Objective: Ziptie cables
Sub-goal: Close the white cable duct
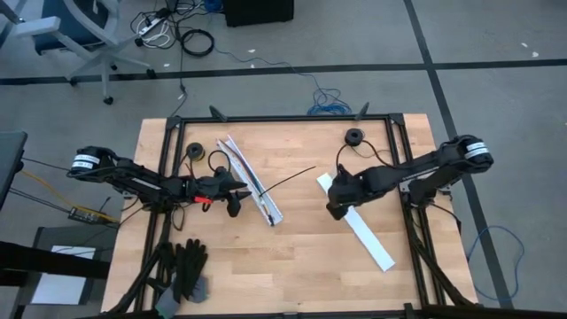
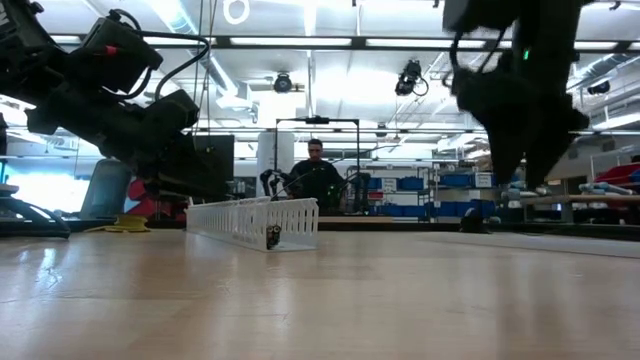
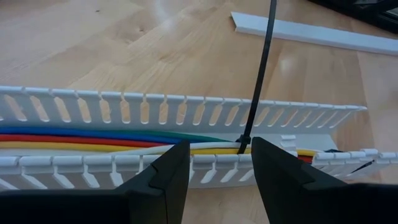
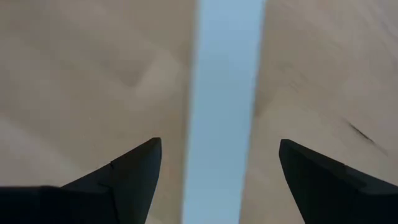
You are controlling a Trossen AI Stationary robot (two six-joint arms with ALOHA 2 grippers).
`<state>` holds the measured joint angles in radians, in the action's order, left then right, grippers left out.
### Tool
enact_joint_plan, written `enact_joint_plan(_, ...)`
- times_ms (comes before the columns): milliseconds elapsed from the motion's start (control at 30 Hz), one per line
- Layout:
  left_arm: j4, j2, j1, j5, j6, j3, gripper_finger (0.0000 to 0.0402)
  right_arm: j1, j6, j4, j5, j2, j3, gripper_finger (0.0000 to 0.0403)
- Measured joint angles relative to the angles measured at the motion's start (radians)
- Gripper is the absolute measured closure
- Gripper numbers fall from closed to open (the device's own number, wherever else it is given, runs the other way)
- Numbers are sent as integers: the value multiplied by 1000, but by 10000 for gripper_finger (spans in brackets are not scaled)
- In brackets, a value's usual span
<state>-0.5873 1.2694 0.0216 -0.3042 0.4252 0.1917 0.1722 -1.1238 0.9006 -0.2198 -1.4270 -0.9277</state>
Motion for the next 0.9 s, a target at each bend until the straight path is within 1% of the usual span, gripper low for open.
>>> enact_joint_plan(100, 1, 0, 0, 0, 2, 0, 255, -30, -35, 3, 32, -27, 36, 95)
enact_joint_plan(200, 1, 0, 0, 0, 2, 0, 255, -37, -35, -24, 66, -74, 63, 95)
enact_joint_plan(300, 4, 0, 0, 2, 2, 0, 255, -38, -13, -94, 97, -126, 70, 95)
enact_joint_plan(400, 6, 0, 0, 2, 5, 0, 255, -36, 43, -176, 131, -172, 70, 95)
enact_joint_plan(467, 3, 0, 0, 2, 6, 0, 255, -31, 53, -205, 138, -194, 69, 95)
enact_joint_plan(633, 3, 0, 0, 2, 14, 0, 255, -30, 52, -189, 138, -235, 65, 95)
enact_joint_plan(900, 6, 0, 0, 2, 25, 0, 255, -31, 95, -193, 165, -249, 63, 99)
